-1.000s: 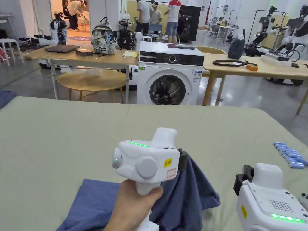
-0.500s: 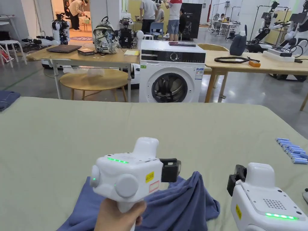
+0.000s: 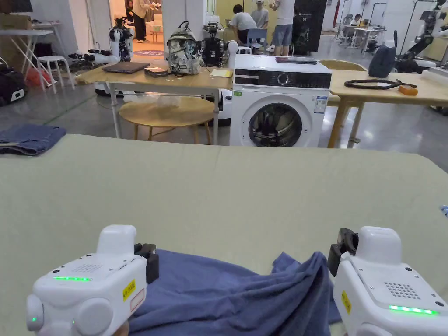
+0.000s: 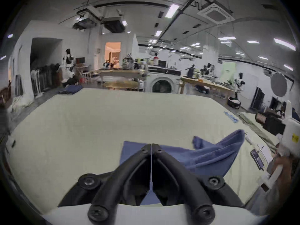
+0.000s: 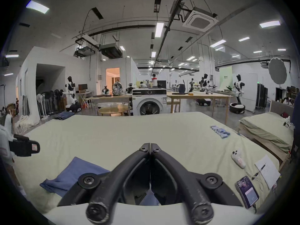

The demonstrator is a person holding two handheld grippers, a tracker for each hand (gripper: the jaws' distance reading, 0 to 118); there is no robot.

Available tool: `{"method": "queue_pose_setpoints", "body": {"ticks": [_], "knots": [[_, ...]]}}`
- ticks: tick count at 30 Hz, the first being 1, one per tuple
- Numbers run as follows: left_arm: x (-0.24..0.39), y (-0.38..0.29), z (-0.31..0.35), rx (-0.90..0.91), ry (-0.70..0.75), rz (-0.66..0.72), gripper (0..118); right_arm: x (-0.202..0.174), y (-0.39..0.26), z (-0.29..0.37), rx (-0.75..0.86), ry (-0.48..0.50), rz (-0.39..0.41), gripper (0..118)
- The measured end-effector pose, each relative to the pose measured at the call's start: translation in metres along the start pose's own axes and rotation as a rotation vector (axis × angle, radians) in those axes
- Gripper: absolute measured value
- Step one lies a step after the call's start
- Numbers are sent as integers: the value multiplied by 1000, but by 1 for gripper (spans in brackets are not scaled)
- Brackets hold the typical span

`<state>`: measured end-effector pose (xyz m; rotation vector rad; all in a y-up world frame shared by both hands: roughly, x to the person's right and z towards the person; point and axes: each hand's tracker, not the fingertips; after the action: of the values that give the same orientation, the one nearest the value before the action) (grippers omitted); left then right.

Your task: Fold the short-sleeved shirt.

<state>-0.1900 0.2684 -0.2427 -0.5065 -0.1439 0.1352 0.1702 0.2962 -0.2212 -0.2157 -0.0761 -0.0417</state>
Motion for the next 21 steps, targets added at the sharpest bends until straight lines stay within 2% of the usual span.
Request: {"method": "queue_pose_setpoints", "body": {"ticks": [5, 13, 14, 15, 16, 17, 18, 21], "knots": [[-40, 8, -43, -162, -24, 95, 0, -3, 0, -10, -22, 18, -4, 0], [-56, 44, -142, -401, -68, 102, 0, 7, 3, -24, -44, 7, -5, 0], [-56, 46, -154, -422, -74, 108, 3, 9, 2, -25, -46, 3, -7, 0], [-55, 47, -168, -466, -79, 104, 22, 11, 2, -27, -49, -3, -6, 0], [-54, 48, -178, -489, -69, 97, 55, 13, 2, -28, -52, -9, -4, 0], [-52, 48, -191, -516, -49, 99, 73, 16, 2, -30, -55, -14, -3, 0], [-50, 48, -205, -536, -42, 100, 77, 20, 1, -31, -58, -21, -4, 0], [-48, 39, -235, -599, 14, 106, 77, 29, -1, -35, -72, -44, -4, 0]]}}
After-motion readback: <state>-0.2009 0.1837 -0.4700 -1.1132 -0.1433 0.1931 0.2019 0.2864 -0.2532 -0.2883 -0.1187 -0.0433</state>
